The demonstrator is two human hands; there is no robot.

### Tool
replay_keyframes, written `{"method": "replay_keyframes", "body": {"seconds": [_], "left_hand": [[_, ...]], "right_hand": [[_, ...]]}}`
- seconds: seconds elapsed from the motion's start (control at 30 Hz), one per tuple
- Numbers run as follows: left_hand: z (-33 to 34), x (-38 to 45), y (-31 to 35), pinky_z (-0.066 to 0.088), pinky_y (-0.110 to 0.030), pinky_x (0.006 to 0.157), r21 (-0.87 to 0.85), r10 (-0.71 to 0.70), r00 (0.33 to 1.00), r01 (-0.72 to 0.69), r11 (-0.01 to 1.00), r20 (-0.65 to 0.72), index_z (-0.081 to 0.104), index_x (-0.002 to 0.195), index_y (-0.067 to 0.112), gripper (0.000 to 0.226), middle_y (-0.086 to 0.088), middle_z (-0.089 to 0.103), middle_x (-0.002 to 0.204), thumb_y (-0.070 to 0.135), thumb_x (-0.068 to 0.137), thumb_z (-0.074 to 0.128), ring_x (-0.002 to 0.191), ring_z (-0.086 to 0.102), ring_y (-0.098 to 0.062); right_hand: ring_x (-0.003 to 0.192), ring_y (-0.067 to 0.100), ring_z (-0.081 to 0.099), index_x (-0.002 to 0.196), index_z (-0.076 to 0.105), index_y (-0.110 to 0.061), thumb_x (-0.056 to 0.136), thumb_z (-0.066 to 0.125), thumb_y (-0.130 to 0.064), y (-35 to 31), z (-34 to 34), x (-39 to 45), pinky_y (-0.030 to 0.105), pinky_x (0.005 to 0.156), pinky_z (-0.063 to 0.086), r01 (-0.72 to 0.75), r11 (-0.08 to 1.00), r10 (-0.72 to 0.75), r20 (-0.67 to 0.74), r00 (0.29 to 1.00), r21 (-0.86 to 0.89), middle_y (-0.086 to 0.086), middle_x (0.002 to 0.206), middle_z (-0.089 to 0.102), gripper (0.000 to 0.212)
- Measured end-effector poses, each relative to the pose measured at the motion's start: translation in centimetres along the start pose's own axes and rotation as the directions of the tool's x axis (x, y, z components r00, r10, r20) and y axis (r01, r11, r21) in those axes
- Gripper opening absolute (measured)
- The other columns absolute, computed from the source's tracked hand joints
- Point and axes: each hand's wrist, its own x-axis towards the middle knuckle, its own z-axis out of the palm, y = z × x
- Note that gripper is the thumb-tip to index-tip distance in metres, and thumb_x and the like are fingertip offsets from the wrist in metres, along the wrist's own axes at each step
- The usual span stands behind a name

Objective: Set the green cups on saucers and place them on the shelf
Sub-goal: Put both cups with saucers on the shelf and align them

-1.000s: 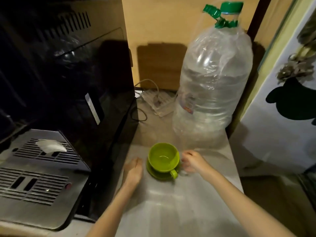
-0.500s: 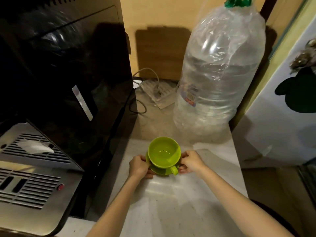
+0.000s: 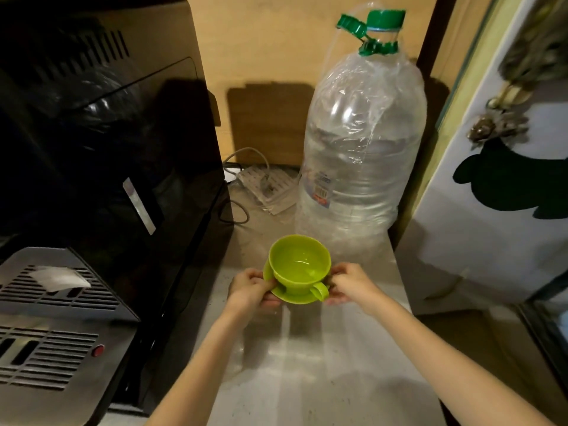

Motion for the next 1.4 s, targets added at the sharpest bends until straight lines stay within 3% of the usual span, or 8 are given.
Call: {"method": "replay_keyframes", "body": {"seconds": [0.2, 0.33, 0.47, 0.67, 0.97, 1.23, 1.4], "left_hand": [[1.7, -2.7, 7.3, 0.053, -0.020, 0.040, -0.050, 0.219, 0.972, -0.216, 0.975, 0.082, 0.052, 0.096, -0.004, 0.013, -0.002, 0.062, 0.038, -0.002, 0.084, 0.057, 0.036, 0.062, -0.009], [2.8, -4.8, 12.6, 0.053, -0.018, 0.041, -0.110, 0.327, 0.942, -0.318, 0.942, 0.076, 0.054, 0.098, -0.007, 0.016, -0.001, 0.064, 0.039, 0.000, 0.085, 0.058, 0.037, 0.062, -0.009], [3.8, -7.6, 18.4, 0.050, -0.014, 0.040, -0.181, 0.450, 0.890, -0.433, 0.883, 0.071, 0.062, 0.090, -0.002, 0.009, -0.001, 0.064, 0.039, 0.002, 0.084, 0.057, 0.036, 0.060, -0.007], [4.9, -12.3, 26.8, 0.050, -0.013, 0.039, -0.361, 0.519, 0.851, -0.461, 0.810, 0.078, 0.061, 0.073, 0.005, 0.012, 0.000, 0.058, 0.034, 0.003, 0.084, 0.056, 0.036, 0.061, -0.007], [5.9, -17.2, 38.4, 0.048, -0.013, 0.036, -0.442, 0.682, 0.729, -0.594, 0.672, 0.056, 0.059, 0.067, 0.001, 0.019, -0.003, 0.060, 0.034, 0.000, 0.086, 0.053, 0.033, 0.060, -0.007], [7.9, -19.0, 46.3, 0.051, -0.016, 0.037, -0.495, 0.730, 0.673, -0.596, 0.632, 0.122, 0.057, 0.073, -0.004, 0.024, -0.012, 0.062, 0.038, -0.006, 0.090, 0.039, 0.033, 0.061, -0.011], [9.9, -19.1, 51.0, 0.048, -0.018, 0.032, -0.532, 0.737, 0.655, -0.569, 0.627, 0.168, 0.057, 0.074, -0.004, 0.021, -0.019, 0.063, 0.059, -0.002, 0.091, 0.045, 0.033, 0.062, -0.015]], "right_hand": [[0.028, 0.013, 0.057, 0.117, 0.042, 0.003, 0.091, 0.031, 0.008, -6.1, -3.3, -4.4, 0.023, 0.032, 0.049, 0.170, 0.982, -0.168, -0.029, 0.985, 0.082, 0.021, 0.065, 0.055, 0.028], [0.030, 0.011, 0.058, 0.118, 0.044, 0.011, 0.093, 0.041, 0.003, -10.7, -5.6, -8.0, 0.021, 0.035, 0.049, 0.324, 0.940, -0.316, -0.090, 0.945, 0.104, 0.019, 0.064, 0.057, 0.027], [0.030, 0.010, 0.057, 0.096, 0.050, 0.005, 0.091, 0.048, 0.000, -15.9, -7.8, -11.8, 0.019, 0.033, 0.048, 0.464, 0.867, -0.445, -0.137, 0.885, 0.181, 0.018, 0.058, 0.059, 0.007], [0.030, 0.008, 0.056, 0.072, 0.056, 0.005, 0.087, 0.051, 0.005, -23.1, -10.6, -16.7, 0.016, 0.032, 0.047, 0.622, 0.724, -0.573, -0.243, 0.783, 0.298, 0.005, 0.035, 0.059, 0.016], [0.028, 0.008, 0.057, 0.070, 0.053, 0.000, 0.089, 0.045, 0.004, -32.8, -14.0, -21.4, 0.014, 0.030, 0.045, 0.707, 0.594, -0.642, -0.304, 0.704, 0.383, 0.004, 0.031, 0.058, 0.021], [0.028, 0.009, 0.057, 0.072, 0.053, 0.002, 0.088, 0.047, 0.005, -39.9, -17.8, -24.5, 0.014, 0.029, 0.044, 0.800, 0.522, -0.705, -0.380, 0.599, 0.294, 0.006, 0.031, 0.058, 0.017], [0.029, 0.009, 0.058, 0.079, 0.055, 0.002, 0.089, 0.049, 0.002, -43.7, -20.7, -25.2, 0.014, 0.029, 0.043, 0.831, 0.491, -0.715, -0.425, 0.555, 0.260, 0.006, 0.032, 0.059, 0.011]]}}
